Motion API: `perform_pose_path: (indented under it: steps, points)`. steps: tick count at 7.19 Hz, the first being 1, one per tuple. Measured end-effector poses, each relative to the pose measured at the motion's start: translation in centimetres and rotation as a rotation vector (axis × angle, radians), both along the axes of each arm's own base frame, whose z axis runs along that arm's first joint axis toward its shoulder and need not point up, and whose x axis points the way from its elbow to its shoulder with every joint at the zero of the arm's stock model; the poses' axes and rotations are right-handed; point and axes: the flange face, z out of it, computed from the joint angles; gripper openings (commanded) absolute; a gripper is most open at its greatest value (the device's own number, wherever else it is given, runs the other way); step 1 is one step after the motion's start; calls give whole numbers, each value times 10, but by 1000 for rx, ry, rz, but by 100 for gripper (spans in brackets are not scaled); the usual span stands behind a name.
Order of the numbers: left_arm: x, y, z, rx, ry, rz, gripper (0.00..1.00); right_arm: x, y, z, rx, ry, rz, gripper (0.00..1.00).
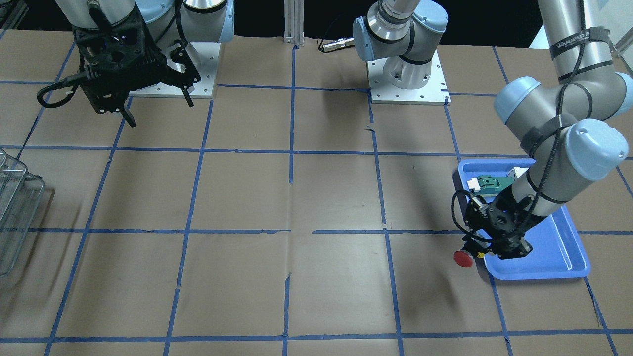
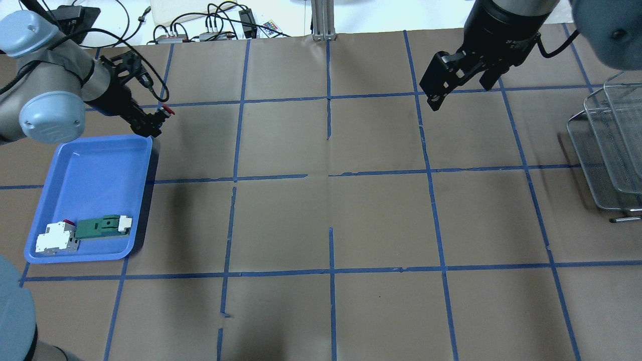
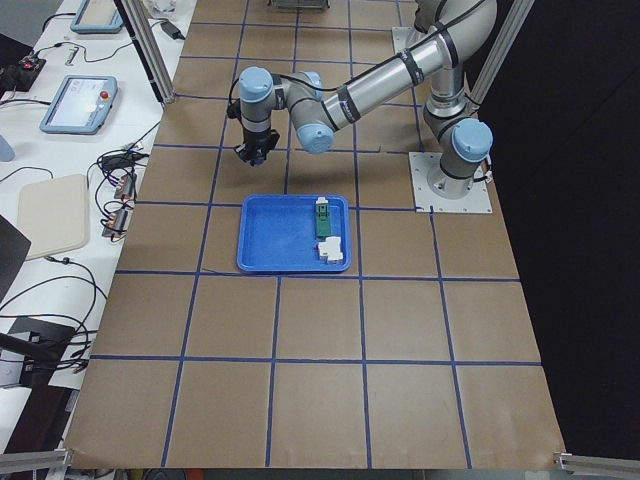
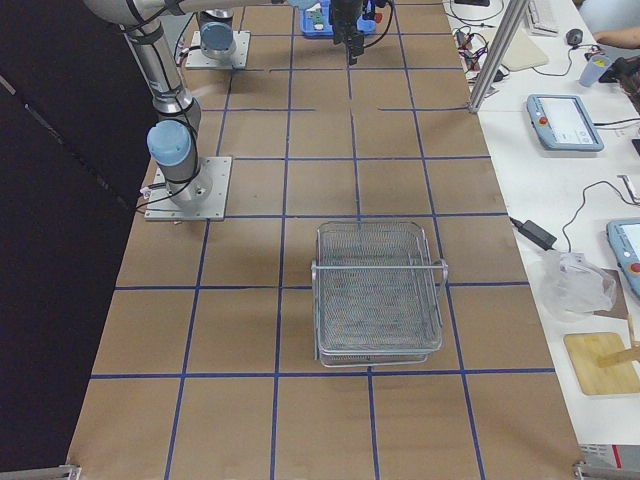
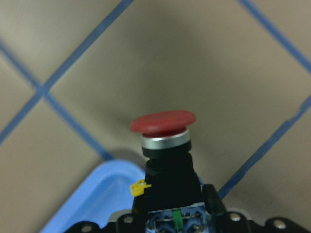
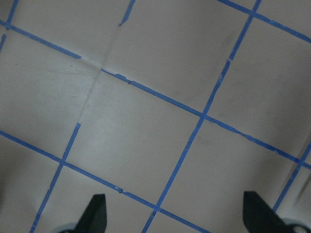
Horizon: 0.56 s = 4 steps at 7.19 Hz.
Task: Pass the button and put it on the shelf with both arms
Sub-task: 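Lift the red push button out of the tray with the left gripper, then carry the button toward the table center with the left gripper while the right gripper approaches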
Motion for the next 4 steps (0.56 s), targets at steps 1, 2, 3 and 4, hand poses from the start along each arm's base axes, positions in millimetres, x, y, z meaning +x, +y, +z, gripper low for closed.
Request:
perform_pose_path:
  steps: [1, 2, 3, 4]
  points:
    - [-58, -1, 7, -26, 35, -136, 0, -1, 0, 0, -13, -20, 116, 100]
    - [-119, 5, 18, -52, 66, -254, 0, -6, -2, 0, -26, -41, 216, 100]
    - [-173, 17, 35, -68, 88, -348, 0, -9, -4, 0, -45, -79, 323, 100]
    - [-214, 30, 50, -68, 104, -408, 0, -16, -7, -2, -70, -108, 450, 100]
